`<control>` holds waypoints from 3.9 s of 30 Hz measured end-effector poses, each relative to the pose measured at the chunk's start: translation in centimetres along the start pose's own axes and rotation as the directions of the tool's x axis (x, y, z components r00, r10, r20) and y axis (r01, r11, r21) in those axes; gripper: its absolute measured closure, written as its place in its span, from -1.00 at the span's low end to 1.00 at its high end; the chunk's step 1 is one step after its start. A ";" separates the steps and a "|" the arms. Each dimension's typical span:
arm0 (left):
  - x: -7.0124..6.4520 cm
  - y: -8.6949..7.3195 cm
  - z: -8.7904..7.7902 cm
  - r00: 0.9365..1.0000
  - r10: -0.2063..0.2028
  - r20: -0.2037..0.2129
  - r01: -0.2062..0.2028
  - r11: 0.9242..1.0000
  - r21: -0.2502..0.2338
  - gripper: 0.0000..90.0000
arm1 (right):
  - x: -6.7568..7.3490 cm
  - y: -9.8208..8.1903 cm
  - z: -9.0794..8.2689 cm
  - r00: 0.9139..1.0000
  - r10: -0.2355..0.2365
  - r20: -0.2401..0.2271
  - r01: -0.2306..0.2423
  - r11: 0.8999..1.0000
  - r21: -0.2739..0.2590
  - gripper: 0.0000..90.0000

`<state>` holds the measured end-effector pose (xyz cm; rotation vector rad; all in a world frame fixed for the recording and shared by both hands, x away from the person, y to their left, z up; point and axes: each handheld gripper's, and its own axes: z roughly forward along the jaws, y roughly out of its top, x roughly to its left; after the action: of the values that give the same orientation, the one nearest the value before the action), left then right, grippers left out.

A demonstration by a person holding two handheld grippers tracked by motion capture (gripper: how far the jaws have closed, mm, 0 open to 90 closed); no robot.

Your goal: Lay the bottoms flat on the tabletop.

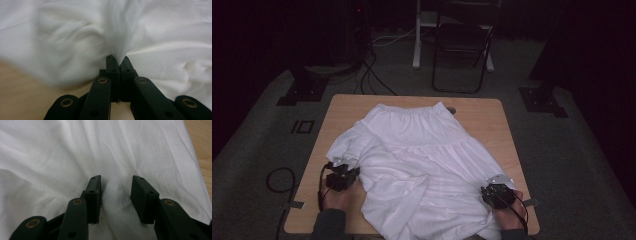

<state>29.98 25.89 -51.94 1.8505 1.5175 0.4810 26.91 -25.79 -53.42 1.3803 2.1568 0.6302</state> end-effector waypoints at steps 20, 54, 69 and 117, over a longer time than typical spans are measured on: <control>-2.2 4.0 -5.7 0.995 0.072 0.075 -0.053 0.972 -0.231 0.97 | -0.1 -0.1 0.0 1.000 0.004 -0.007 -0.004 1.000 -0.009 0.34; -10.9 4.3 7.3 0.908 0.416 -0.045 -0.407 0.904 0.132 0.70 | -0.3 -0.4 0.0 1.000 0.024 -0.018 -0.024 0.999 -0.026 0.33; -3.8 -0.8 0.3 0.929 0.353 -0.112 -0.330 0.926 0.182 0.82 | -0.6 -0.5 0.0 0.999 0.029 -0.029 -0.030 0.999 -0.026 0.32; -3.2 -1.3 -9.1 0.932 0.351 -0.090 -0.354 0.935 -0.012 0.25 | -1.3 -2.3 -1.4 0.998 0.049 -0.047 -0.050 0.999 -0.009 0.29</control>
<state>22.27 25.43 -46.11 2.1129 1.2238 0.7544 24.91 -27.99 -53.58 1.4309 2.1580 0.6978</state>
